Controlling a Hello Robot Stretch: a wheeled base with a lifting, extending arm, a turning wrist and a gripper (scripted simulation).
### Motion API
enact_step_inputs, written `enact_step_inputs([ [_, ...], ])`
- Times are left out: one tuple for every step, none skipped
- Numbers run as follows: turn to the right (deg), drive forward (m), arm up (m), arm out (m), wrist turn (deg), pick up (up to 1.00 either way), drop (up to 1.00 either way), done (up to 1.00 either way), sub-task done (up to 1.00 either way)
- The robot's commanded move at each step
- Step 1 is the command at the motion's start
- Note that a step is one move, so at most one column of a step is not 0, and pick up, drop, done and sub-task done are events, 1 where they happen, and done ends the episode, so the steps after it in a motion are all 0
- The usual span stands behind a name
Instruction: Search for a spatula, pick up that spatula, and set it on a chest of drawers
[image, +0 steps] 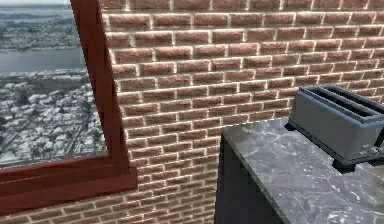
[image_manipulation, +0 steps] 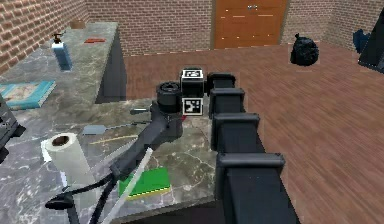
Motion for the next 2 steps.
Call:
enact_step_inputs([
  [0.0, 0.00, 0.00, -0.18, 0.0, 0.00, 0.00, 0.00, 0.00],
  [-45.0, 0.00, 0.00, 0.00, 0.0, 0.00, 0.00, 0.00, 0.00],
])
